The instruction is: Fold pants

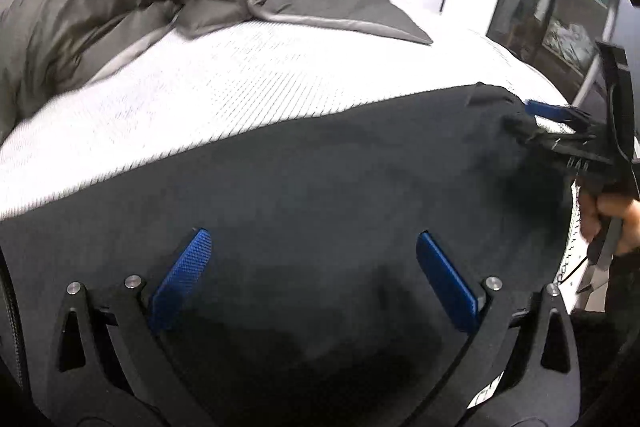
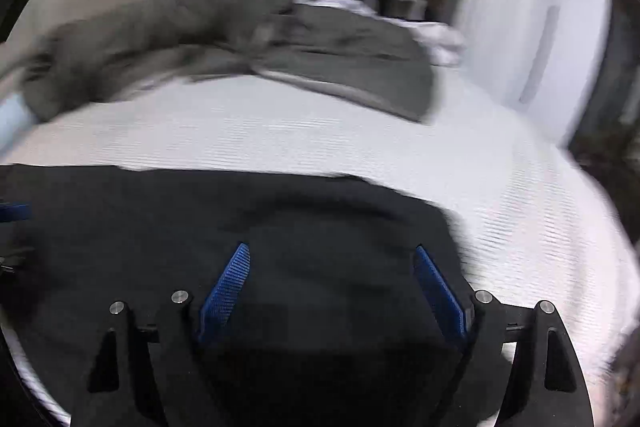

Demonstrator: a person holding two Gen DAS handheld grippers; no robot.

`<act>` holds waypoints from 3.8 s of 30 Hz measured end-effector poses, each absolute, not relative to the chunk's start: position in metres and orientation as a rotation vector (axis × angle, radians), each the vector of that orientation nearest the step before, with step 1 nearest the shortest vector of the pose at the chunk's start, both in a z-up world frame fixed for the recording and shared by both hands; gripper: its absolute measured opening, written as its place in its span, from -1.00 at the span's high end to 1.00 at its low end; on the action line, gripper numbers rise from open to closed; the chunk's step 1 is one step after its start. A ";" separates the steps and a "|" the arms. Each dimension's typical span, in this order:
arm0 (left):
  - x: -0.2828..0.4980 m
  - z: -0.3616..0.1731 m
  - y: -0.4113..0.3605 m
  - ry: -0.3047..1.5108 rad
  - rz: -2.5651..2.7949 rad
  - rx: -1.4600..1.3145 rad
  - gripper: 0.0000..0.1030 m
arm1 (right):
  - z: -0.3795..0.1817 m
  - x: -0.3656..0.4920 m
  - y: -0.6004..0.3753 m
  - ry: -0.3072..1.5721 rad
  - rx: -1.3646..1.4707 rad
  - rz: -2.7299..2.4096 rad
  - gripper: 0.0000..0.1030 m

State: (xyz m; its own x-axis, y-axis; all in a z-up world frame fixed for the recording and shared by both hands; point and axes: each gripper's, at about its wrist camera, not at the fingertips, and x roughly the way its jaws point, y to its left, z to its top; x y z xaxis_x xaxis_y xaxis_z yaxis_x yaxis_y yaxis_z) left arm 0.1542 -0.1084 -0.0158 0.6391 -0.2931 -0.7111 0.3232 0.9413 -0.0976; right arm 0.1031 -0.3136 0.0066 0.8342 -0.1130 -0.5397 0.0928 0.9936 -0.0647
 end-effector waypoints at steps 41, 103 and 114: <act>0.272 -0.043 -0.129 0.892 -0.237 0.023 -0.97 | -0.002 0.195 -0.365 0.701 0.049 -0.335 -0.33; 0.036 -0.039 0.104 0.860 0.013 -0.117 -0.94 | -0.055 0.068 -0.192 0.659 -0.105 -0.029 -0.82; 0.101 -0.057 0.052 0.919 -0.038 -0.008 -0.92 | -0.043 0.075 -0.182 0.612 -0.050 0.101 -0.82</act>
